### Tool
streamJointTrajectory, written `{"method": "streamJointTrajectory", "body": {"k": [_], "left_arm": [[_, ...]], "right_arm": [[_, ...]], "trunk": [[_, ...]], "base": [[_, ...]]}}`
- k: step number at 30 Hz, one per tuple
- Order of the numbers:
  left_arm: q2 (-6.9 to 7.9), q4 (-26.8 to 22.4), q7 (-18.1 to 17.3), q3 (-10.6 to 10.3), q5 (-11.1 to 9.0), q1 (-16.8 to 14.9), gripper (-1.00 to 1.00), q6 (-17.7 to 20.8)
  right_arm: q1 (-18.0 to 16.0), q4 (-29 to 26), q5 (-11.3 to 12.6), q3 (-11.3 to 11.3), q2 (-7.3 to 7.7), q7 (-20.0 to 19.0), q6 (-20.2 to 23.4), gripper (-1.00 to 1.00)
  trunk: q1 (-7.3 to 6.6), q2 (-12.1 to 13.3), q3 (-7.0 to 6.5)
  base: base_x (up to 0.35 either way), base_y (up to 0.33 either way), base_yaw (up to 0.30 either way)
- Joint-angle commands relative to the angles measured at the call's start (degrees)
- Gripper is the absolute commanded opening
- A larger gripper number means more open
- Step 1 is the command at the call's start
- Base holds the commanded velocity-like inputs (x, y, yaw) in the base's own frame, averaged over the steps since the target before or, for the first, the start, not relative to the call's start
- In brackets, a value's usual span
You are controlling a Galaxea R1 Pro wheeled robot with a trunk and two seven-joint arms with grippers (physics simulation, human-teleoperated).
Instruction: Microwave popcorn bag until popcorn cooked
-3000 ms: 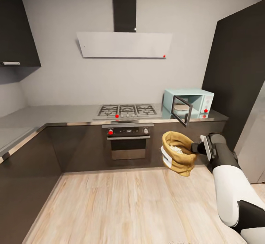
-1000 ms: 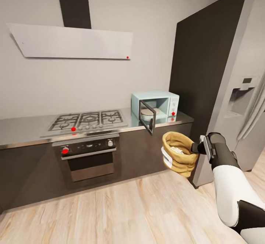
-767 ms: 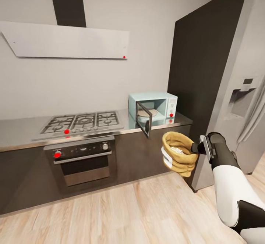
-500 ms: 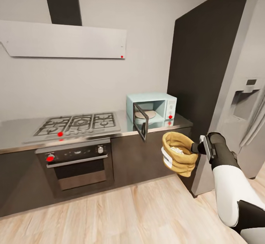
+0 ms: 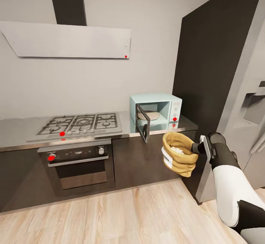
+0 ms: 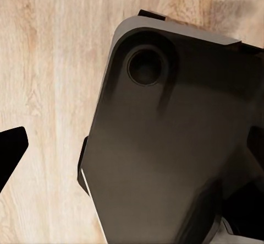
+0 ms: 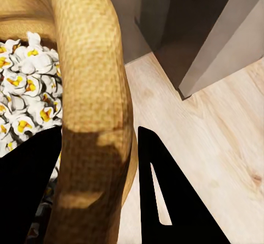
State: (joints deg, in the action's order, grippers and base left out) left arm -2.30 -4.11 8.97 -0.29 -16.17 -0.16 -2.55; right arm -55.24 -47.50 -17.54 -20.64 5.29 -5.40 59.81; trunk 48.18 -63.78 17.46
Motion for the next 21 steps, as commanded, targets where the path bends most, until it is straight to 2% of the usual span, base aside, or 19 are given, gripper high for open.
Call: {"method": "streamJointTrajectory", "body": {"k": [1,10,13,16,21], "left_arm": [[0.00,-0.02,0.17,-0.10,-0.33,-0.02,1.00,-0.13],[0.01,0.07,0.09,-0.22,-0.41,-0.02,1.00,0.15],[-0.01,0.07,0.09,-0.20,-0.39,-0.02,1.00,0.11],[0.01,0.07,0.09,-0.16,-0.36,-0.02,1.00,-0.01],[0.02,0.06,0.09,-0.06,-0.43,-0.02,1.00,-0.09]], "right_arm": [[-0.05,-0.05,-0.56,-0.10,-0.01,-0.58,0.19,-1.00],[-0.05,-0.05,-0.38,-0.10,-0.01,-0.62,0.19,-1.00],[-0.05,-0.05,-1.75,-0.10,-0.07,-0.64,0.19,-1.00],[-0.05,0.13,-3.07,-0.10,-0.17,-0.66,0.19,-1.00],[-0.05,0.41,-3.29,-0.10,-0.10,-0.67,0.19,-1.00]], "trunk": [[0.01,-0.04,0.07],[0.01,-0.04,0.07],[0.01,-0.04,0.07],[0.01,-0.04,0.07],[0.01,-0.04,0.07]], "base": [[0.060,-0.122,0.000],[0.144,-0.238,0.000],[0.156,-0.253,0.003],[0.145,-0.251,0.175],[0.008,-0.018,0.269]]}}
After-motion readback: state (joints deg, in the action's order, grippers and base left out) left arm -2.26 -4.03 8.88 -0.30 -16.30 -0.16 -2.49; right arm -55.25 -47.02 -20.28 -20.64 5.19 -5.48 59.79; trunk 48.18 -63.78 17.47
